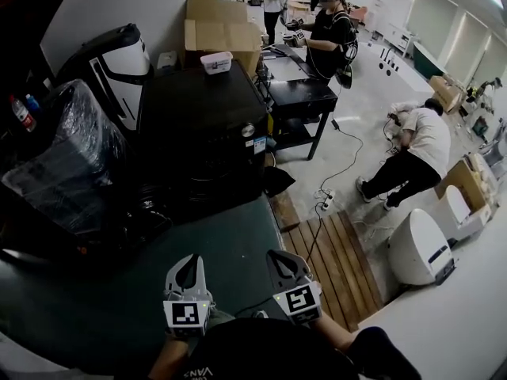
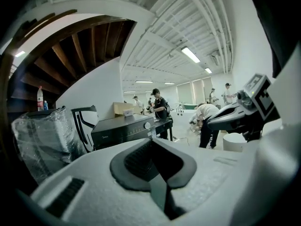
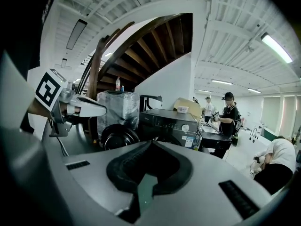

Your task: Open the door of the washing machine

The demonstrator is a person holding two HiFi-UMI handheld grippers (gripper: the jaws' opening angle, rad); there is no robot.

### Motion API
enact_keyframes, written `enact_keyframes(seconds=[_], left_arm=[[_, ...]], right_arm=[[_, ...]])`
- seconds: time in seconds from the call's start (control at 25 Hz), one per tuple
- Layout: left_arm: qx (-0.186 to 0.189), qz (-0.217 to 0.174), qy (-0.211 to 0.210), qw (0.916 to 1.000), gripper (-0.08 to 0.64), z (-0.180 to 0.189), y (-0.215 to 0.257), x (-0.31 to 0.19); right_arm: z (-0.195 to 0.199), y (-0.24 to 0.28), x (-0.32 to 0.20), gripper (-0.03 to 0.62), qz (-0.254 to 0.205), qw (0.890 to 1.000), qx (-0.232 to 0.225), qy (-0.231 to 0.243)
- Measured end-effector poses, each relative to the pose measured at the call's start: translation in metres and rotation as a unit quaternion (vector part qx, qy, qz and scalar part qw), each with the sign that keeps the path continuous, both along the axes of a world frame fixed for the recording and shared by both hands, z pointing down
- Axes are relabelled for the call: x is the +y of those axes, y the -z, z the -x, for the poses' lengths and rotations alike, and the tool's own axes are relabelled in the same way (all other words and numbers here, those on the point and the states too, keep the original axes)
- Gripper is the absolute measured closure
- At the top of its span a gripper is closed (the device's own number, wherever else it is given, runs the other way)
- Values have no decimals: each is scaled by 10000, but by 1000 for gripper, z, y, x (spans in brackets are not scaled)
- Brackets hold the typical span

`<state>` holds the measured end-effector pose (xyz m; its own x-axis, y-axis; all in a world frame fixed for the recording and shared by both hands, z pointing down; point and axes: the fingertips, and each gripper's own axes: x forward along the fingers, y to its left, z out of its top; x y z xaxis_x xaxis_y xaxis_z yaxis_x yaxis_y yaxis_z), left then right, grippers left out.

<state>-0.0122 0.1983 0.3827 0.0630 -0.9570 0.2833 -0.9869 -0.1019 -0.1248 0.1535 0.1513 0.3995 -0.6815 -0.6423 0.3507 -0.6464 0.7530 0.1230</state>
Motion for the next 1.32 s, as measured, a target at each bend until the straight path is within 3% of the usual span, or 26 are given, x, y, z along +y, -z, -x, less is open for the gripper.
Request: enact_keyframes(seconds=[0.48, 0.84, 1.32], left_arm=[[90, 179, 95, 9998, 543, -29, -12, 37], [65, 279, 256, 9993, 543, -22, -13, 54], [151, 396, 312, 9986, 541, -10, -24, 53]], right_arm=[[-16, -13, 28, 591, 183, 9993, 2, 337], [-5, -17, 38, 591, 239, 9980, 82, 580], [4, -27, 31, 591, 385, 9976, 206, 529]])
